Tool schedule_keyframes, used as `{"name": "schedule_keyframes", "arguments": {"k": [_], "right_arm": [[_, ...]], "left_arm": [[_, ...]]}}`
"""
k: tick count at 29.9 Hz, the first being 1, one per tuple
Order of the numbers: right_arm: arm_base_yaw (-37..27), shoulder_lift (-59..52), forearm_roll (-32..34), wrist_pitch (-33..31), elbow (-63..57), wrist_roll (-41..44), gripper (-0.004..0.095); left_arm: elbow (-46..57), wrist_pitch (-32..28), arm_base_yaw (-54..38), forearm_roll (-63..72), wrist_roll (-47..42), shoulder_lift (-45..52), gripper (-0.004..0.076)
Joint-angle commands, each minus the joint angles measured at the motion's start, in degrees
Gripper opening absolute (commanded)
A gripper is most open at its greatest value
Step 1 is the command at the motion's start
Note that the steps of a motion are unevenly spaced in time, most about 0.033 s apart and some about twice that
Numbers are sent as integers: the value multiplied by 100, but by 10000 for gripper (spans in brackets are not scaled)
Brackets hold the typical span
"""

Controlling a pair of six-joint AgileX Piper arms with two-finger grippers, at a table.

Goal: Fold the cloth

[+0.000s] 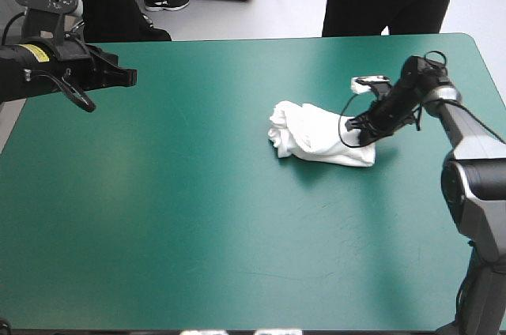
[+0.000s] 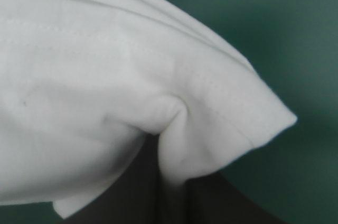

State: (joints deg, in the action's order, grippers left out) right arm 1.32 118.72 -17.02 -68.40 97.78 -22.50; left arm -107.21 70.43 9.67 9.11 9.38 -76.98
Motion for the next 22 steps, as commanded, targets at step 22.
{"name": "schedule_keyframes", "arguments": {"k": [22], "right_arm": [[-2857, -3271, 1428, 1597, -3258, 478, 53]], "left_arm": [[-140, -308, 0, 855, 51, 151, -17]]}}
